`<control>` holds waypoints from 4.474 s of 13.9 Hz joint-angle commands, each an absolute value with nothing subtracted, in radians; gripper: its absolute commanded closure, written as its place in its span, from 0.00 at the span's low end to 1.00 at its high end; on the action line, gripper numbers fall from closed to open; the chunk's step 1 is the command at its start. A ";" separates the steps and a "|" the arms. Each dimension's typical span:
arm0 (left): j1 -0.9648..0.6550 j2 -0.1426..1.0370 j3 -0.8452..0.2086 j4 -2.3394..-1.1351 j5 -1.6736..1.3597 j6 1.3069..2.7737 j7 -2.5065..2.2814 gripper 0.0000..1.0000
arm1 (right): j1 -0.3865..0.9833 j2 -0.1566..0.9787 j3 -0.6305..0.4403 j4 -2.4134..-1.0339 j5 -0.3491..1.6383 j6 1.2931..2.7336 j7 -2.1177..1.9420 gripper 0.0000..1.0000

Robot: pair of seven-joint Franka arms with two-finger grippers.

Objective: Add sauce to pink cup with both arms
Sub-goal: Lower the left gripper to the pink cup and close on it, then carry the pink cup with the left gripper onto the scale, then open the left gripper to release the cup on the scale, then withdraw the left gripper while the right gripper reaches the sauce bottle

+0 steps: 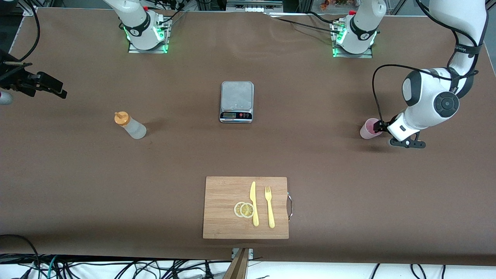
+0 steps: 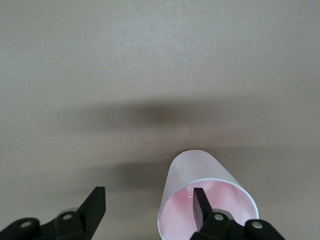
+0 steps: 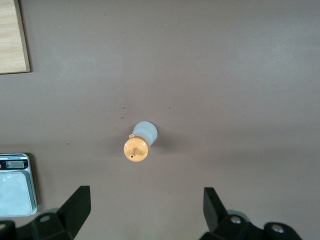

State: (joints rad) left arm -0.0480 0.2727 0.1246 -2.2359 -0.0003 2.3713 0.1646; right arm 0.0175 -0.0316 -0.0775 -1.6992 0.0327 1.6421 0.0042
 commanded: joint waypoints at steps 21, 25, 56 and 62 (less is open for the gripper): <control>-0.435 0.218 0.117 -2.023 -0.197 2.077 -0.052 1.00 | 0.021 -0.034 -0.084 -1.695 0.025 1.634 -0.002 0.00; -0.656 0.225 0.117 -1.977 -0.233 2.077 -0.242 1.00 | 0.021 -0.034 -0.084 -1.695 0.025 1.634 -0.002 0.00; -0.933 0.422 0.141 -1.580 -0.367 1.930 -0.603 0.00 | -0.064 0.145 -0.090 -1.695 0.156 1.624 -0.839 0.00; -0.770 0.255 0.238 -1.559 -0.267 1.793 -0.578 0.00 | -0.296 0.404 -0.092 -1.695 0.535 1.548 -1.557 0.00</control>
State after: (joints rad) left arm -0.8132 0.3137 0.2293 -1.5542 -0.3274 1.8468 -0.5981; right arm -0.2291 0.3041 -0.0997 -1.7154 0.4193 1.6091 -1.3435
